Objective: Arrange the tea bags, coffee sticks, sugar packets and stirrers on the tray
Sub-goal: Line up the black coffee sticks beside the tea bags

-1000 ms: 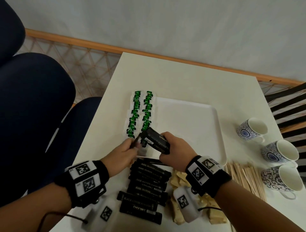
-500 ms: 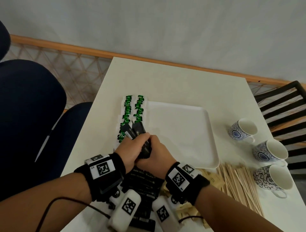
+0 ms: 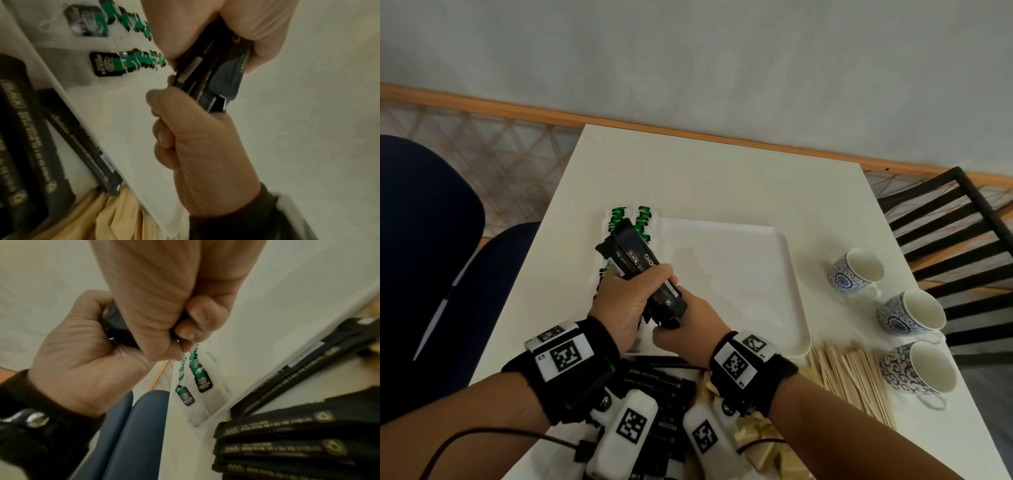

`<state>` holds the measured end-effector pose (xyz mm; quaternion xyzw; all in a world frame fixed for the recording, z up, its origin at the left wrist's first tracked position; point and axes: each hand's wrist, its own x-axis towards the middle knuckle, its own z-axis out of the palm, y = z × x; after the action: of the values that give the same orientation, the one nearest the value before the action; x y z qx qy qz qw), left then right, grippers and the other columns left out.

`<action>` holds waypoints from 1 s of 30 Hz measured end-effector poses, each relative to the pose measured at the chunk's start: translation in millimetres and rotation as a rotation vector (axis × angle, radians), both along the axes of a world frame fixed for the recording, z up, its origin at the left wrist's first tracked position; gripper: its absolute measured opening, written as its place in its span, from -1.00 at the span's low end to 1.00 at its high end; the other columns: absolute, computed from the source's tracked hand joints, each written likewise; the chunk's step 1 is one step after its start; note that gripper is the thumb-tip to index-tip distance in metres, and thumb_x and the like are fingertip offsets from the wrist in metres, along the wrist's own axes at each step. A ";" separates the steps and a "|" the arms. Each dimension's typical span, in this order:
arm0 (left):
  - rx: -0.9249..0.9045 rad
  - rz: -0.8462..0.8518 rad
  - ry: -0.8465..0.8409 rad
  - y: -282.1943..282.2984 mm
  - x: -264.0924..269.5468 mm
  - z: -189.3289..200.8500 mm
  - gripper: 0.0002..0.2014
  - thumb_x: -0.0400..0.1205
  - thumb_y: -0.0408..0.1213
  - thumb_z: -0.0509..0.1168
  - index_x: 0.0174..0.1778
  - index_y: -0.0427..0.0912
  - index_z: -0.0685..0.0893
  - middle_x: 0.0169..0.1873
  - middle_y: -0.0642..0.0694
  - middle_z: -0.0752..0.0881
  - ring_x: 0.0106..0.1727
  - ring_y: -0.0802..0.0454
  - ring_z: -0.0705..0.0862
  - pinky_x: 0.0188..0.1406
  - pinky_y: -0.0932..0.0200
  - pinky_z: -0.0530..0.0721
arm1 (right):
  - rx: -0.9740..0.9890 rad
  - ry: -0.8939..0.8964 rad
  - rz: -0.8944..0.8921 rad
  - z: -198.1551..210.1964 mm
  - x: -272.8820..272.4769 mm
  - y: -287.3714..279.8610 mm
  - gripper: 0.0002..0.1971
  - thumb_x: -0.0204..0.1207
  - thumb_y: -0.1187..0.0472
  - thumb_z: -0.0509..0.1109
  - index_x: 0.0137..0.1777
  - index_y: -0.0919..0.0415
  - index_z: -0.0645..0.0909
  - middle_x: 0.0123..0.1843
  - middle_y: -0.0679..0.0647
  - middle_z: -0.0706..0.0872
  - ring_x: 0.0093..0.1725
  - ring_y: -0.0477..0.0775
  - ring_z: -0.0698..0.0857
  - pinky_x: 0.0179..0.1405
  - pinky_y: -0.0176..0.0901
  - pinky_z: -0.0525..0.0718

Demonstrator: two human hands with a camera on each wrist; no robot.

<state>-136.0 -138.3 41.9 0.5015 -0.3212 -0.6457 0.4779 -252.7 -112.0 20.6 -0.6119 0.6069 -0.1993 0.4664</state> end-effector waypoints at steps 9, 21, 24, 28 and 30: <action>0.065 -0.138 0.024 -16.1 7.7 -2.6 -0.81 0.37 -0.32 0.56 -0.21 -0.10 0.67 -0.43 -0.04 0.66 -0.36 0.01 0.70 -0.35 0.10 0.71 | 0.103 -0.034 0.158 2.3 -38.3 -7.2 -0.18 0.21 -0.21 0.61 0.44 -0.21 0.29 0.12 -0.20 0.65 -0.02 -0.20 0.71 0.08 -0.20 0.66; 0.222 -0.265 0.093 -15.3 -0.2 -12.0 -0.77 0.45 -0.20 0.44 -0.06 -0.24 0.77 -0.22 -0.31 0.77 -0.29 -0.16 0.76 -0.32 0.05 0.75 | 0.045 -0.344 -0.071 3.9 -41.5 -40.2 -0.85 0.53 0.30 0.43 0.06 0.12 0.65 -0.13 0.14 0.76 -0.26 -0.01 0.71 -0.23 -0.12 0.74; 0.287 -0.243 0.078 -19.9 7.0 -23.4 -0.90 0.42 -0.34 0.50 -0.24 -0.17 0.70 -0.42 -0.17 0.65 -0.43 -0.08 0.65 -0.25 0.03 0.65 | 0.053 -0.348 -0.159 -2.6 -47.8 -43.4 -0.86 0.53 0.40 0.35 0.01 0.22 0.68 -0.27 0.11 0.76 -0.30 0.09 0.73 -0.25 -0.13 0.73; 0.325 -0.137 0.092 -28.6 15.6 -31.2 -0.89 0.54 -0.43 0.40 -0.08 -0.17 0.66 -0.37 -0.14 0.70 -0.41 -0.07 0.67 -0.23 0.06 0.64 | -0.070 -0.195 -0.180 -11.8 -54.3 -44.6 -0.61 0.57 0.35 0.25 0.04 -0.24 0.67 -0.17 0.05 0.70 -0.24 0.01 0.80 -0.08 -0.03 0.78; 0.314 -0.106 0.092 -33.4 20.1 -32.2 -0.92 0.54 -0.34 0.42 -0.08 -0.16 0.69 -0.29 -0.16 0.74 -0.39 -0.07 0.69 -0.31 0.10 0.68 | -0.156 -0.107 -0.080 -14.5 -56.2 -43.4 -0.56 0.63 0.32 0.22 0.15 -0.35 0.61 -0.14 0.00 0.60 -0.26 -0.11 0.72 -0.09 -0.20 0.71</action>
<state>-115.9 -171.7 9.7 0.5221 -0.2202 -0.7346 0.3734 -308.9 -155.4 6.1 -0.6102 0.5877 -0.2966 0.4407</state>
